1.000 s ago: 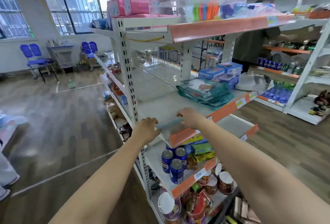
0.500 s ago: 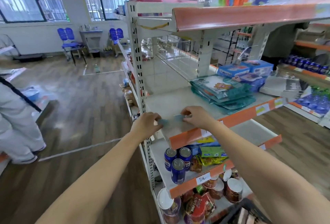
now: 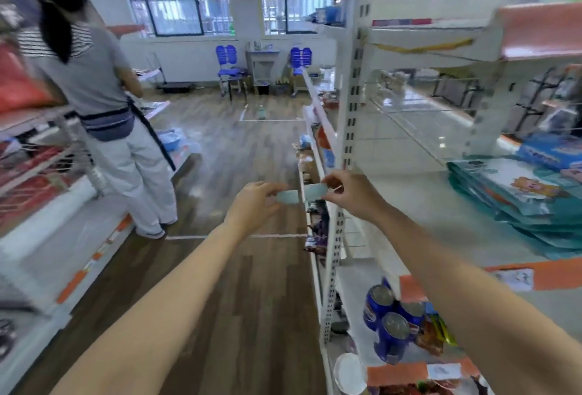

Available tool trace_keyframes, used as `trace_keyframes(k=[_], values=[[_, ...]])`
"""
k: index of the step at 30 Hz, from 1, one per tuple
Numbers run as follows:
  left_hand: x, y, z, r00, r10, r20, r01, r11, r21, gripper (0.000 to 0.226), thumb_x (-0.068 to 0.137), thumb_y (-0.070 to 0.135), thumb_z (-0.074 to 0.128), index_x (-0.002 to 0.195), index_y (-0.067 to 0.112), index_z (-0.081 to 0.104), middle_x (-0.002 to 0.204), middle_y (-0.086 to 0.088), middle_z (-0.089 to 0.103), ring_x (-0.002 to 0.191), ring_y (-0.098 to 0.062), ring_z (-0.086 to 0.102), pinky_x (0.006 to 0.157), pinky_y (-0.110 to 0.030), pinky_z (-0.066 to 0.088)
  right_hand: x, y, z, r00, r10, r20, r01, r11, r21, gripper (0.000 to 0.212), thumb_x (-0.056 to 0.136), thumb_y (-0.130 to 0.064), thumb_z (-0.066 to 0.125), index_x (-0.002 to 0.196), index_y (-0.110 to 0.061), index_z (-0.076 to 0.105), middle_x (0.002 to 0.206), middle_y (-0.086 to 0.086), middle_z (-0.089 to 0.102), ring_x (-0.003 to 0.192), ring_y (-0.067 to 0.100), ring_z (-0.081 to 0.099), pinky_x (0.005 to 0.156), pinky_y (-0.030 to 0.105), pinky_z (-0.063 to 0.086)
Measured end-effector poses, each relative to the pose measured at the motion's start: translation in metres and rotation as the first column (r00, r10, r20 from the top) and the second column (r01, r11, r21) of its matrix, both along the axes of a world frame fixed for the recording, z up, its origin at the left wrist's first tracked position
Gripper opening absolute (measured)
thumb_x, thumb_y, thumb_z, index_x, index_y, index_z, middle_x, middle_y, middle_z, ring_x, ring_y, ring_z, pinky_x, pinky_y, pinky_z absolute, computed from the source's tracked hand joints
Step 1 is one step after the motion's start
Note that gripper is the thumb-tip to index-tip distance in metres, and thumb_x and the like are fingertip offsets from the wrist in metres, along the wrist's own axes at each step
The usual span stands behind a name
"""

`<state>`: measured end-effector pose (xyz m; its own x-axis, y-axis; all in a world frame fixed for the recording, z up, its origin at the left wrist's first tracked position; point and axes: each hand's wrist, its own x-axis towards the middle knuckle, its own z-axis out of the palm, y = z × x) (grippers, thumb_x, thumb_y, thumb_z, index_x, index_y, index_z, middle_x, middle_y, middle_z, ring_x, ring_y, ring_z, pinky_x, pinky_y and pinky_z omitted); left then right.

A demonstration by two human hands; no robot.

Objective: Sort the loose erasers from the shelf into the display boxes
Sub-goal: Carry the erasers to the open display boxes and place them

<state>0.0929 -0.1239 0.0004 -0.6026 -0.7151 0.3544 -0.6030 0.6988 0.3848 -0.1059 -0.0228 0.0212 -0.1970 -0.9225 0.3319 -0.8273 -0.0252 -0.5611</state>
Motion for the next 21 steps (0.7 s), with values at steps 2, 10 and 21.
trace_keyframes(k=[2, 10, 21], values=[[0.018, -0.024, 0.0, 0.999, 0.028, 0.016, -0.029, 0.999, 0.014, 0.035, 0.085, 0.03, 0.065, 0.116, 0.015, 0.063, 0.11, -0.003, 0.064, 0.1, -0.019, 0.056, 0.081, -0.026, 0.041, 0.014, -0.03, 0.0, 1.0, 0.012, -0.003, -0.012, 1.0, 0.007, 0.024, 0.079, -0.012, 0.071, 0.102, -0.01, 0.065, 0.095, 0.002, 0.064, 0.087, 0.016, 0.061, 0.079, 0.027, 0.05], [0.076, -0.16, -0.003, 0.999, 0.014, -0.039, -0.013, 0.999, 0.036, 0.034, 0.083, 0.031, 0.068, 0.113, 0.016, 0.065, 0.109, -0.001, 0.066, 0.1, -0.018, 0.057, 0.087, -0.032, 0.046, 0.063, -0.167, -0.005, 0.999, 0.018, -0.033, -0.016, 0.999, 0.044, 0.025, 0.08, -0.021, 0.071, 0.101, -0.012, 0.063, 0.098, 0.002, 0.065, 0.085, 0.013, 0.057, 0.07, 0.021, 0.04], [0.087, -0.326, -0.026, 1.0, -0.013, -0.015, 0.014, 0.996, 0.087, 0.032, 0.083, 0.031, 0.067, 0.114, 0.021, 0.064, 0.109, 0.001, 0.065, 0.101, -0.016, 0.057, 0.088, -0.036, 0.049, 0.083, -0.329, -0.03, 0.999, -0.037, 0.014, 0.036, 0.997, 0.075, 0.023, 0.081, -0.017, 0.071, 0.102, -0.011, 0.063, 0.099, 0.001, 0.063, 0.088, 0.013, 0.057, 0.078, 0.021, 0.046]])
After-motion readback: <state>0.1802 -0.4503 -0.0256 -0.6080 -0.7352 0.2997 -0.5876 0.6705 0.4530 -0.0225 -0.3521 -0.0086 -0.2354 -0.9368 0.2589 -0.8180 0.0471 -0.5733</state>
